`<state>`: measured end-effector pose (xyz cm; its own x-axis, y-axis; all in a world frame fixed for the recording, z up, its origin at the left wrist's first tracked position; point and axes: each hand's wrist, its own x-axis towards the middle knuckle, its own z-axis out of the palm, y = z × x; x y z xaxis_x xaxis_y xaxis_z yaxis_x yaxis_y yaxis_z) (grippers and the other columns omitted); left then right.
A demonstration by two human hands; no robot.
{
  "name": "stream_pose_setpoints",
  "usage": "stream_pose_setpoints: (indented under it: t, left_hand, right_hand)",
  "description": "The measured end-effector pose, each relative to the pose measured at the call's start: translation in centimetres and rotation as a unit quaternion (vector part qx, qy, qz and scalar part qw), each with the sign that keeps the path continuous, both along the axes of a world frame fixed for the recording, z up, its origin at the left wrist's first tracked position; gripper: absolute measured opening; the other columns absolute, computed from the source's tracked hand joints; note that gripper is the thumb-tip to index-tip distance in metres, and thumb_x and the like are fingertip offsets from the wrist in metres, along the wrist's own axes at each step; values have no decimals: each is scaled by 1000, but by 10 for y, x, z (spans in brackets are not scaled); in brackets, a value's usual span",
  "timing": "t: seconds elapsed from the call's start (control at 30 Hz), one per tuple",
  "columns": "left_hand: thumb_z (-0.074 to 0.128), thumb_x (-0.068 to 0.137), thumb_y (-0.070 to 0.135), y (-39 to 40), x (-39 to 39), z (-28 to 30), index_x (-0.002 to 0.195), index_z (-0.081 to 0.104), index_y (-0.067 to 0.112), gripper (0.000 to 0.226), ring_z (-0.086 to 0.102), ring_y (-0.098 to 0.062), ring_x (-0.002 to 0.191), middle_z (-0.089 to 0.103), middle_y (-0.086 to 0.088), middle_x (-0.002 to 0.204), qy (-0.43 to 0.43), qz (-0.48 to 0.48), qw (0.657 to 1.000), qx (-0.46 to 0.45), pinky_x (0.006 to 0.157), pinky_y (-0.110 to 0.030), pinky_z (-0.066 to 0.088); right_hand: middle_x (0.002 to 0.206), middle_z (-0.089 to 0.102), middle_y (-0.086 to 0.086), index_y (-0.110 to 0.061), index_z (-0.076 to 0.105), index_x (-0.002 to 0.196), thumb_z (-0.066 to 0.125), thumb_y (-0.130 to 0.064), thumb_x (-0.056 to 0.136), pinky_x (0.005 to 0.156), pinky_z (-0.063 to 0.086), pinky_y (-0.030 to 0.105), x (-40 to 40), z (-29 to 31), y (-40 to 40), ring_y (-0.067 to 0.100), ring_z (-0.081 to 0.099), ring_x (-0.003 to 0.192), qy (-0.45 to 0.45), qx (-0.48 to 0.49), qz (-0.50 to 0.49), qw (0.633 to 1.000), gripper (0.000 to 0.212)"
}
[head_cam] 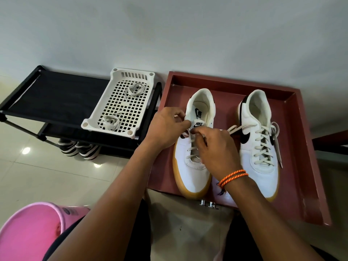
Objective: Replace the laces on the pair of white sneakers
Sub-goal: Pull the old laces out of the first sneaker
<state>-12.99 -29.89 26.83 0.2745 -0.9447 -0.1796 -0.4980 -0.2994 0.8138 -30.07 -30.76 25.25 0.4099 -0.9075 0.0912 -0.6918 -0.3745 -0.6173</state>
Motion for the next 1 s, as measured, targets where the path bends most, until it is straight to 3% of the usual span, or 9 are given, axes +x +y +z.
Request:
stream_pose_setpoints:
  t: [0.23, 0.37, 0.47, 0.57, 0.63, 0.7, 0.8, 0.9, 1.0]
  left_hand:
    - [72, 96, 11, 3, -4, 5, 97, 72, 1, 11, 67, -2, 51, 77, -13, 75, 40, 13, 999, -6, 46, -12, 45]
    - [71, 95, 8, 3, -3, 7, 94, 74, 2, 7, 73, -12, 57, 77, -11, 75, 65, 20, 998, -9, 51, -17, 52]
    - [72, 93, 15, 2, -1, 1, 91, 75, 9, 7, 70, -12, 59, 76, -5, 72, 28, 11, 999, -15, 58, -30, 56]
    - [70, 94, 20, 1, 1, -3, 91, 74, 16, 7, 60, -10, 58, 73, 0, 72, 3, 5, 1000, -13, 65, -32, 51]
    - [70, 95, 21, 1, 1, -2, 92, 74, 17, 6, 56, -9, 57, 72, 1, 72, 5, 0, 1000, -10, 65, -34, 50]
    - [70, 95, 23, 1, 0, -1, 92, 73, 17, 7, 59, -13, 58, 74, -3, 74, 3, -8, 1000, -8, 66, -42, 55]
    - [69, 89, 33, 2, -1, 1, 89, 72, 22, 11, 71, -24, 67, 75, -3, 76, 1, -3, 1000, -10, 75, -52, 62]
    - [68, 87, 32, 2, -2, 2, 88, 73, 23, 11, 75, -28, 69, 76, -4, 73, 2, -5, 1000, -6, 76, -54, 62]
    - [70, 93, 23, 2, -1, 2, 91, 75, 19, 7, 75, -22, 64, 77, -2, 72, 6, -1, 1000, -8, 76, -50, 64]
  right_hand:
    - [53, 64, -4, -26, 72, 99, 53, -33, 98, 66, 61, 43, 1, -3, -2, 16, 67, 52, -49, 78, -11, 996, 20]
    - [48, 64, -4, -23, 69, 91, 59, -23, 103, 66, 59, 39, -1, -2, -5, 10, 63, 45, -72, 119, 3, 990, 16]
    - [45, 56, -6, -11, 68, 83, 60, -17, 102, 48, 46, 29, -1, 1, -7, 9, 48, 36, -119, 175, 1, 977, 22]
    - [43, 36, 1, 4, 56, 72, 55, -9, 100, 38, 26, 19, -3, 8, -11, 14, 28, 30, -254, 304, -62, 916, 31]
    - [41, 30, 1, -5, 54, 62, 55, -15, 96, 41, 20, 21, -5, 11, -14, 16, 23, 30, -311, 360, -123, 871, 36]
    - [43, 30, -1, -13, 47, 56, 58, -27, 92, 45, 23, 32, -5, 10, -15, 16, 24, 37, -277, 297, -160, 900, 40]
    - [48, 42, -7, -12, 56, 67, 64, -32, 92, 49, 31, 32, -9, 7, -11, 14, 40, 46, -81, 14, -110, 991, 32]
    - [60, 59, -1, -21, 69, 95, 60, -32, 101, 51, 42, 32, -6, 15, 1, 26, 59, 56, -6, -114, -31, 993, 16]
    - [66, 65, 9, -24, 75, 100, 62, -32, 100, 52, 39, 31, 1, 9, 8, 37, 64, 62, 57, -161, -6, 985, 15]
